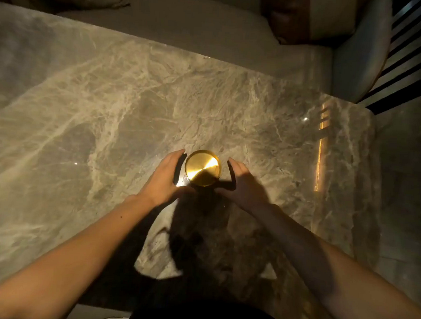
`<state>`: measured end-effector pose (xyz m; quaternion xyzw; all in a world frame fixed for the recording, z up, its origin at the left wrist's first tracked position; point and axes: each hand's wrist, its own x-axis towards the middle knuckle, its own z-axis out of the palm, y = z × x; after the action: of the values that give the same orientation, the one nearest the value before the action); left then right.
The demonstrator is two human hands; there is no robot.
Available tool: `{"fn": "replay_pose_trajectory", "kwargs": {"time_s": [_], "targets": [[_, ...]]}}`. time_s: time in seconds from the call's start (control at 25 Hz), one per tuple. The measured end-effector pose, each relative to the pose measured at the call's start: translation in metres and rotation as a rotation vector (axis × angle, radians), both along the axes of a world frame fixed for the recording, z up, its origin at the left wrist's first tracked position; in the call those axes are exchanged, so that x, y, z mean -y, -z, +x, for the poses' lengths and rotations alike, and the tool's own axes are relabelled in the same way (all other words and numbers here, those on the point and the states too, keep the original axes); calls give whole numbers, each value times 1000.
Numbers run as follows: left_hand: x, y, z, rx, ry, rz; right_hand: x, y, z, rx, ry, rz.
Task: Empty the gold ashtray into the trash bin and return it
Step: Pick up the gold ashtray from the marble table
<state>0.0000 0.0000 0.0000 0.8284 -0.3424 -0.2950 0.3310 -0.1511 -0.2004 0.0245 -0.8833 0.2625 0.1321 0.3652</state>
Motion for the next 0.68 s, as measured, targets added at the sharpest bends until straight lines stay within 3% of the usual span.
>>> {"fn": "replay_pose_trajectory", "kwargs": {"time_s": [0.24, 0.68], "targets": [[11, 5, -1, -55, 2, -65, -1, 14, 13, -39, -8, 30], [17, 5, -2, -61, -16, -111, -3, 18, 16, 52, 40, 100]]}}
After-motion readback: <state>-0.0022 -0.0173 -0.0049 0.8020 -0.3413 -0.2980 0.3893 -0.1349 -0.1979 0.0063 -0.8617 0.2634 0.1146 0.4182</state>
